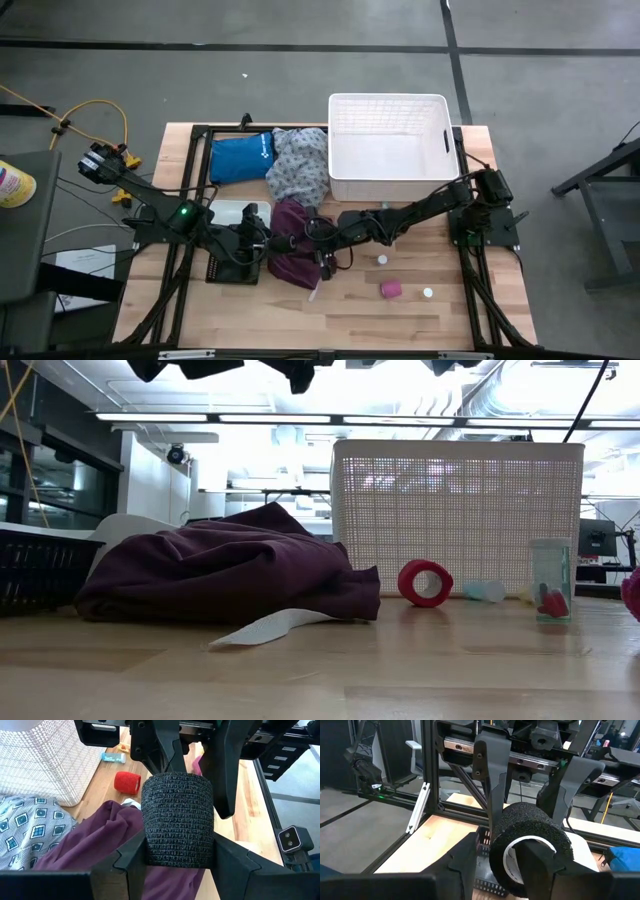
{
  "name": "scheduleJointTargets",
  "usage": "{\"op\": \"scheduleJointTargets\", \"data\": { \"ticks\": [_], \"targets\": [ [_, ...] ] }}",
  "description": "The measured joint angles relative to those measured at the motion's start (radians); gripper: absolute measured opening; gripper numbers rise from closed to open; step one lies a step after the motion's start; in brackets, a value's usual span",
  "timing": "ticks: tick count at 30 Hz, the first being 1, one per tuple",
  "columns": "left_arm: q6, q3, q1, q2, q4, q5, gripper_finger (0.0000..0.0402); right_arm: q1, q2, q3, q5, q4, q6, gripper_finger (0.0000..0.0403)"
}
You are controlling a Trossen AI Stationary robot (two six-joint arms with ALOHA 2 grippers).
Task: Pick & place medical supplies in basket/bin
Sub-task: Put the black bandage into the white bin
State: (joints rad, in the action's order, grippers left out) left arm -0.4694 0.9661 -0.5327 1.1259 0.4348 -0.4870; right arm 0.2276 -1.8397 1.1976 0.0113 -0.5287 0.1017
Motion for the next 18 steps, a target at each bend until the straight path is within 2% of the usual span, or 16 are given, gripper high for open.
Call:
{"op": "scheduleJointTargets", "data": {
  "ticks": [7,18],
  "targets": [
    [-0.002,0.0,0.0,0.0,0.001,0.0,0.017,0.002,0.0,0.0,-0.009,0.012,-0.001,0.012],
    [-0.002,-0.001,-0.001,0.0,-0.005,0.001,0.017,0.013,0.09,0.001,-0.06,0.206,-0.021,0.012]
  ]
}}
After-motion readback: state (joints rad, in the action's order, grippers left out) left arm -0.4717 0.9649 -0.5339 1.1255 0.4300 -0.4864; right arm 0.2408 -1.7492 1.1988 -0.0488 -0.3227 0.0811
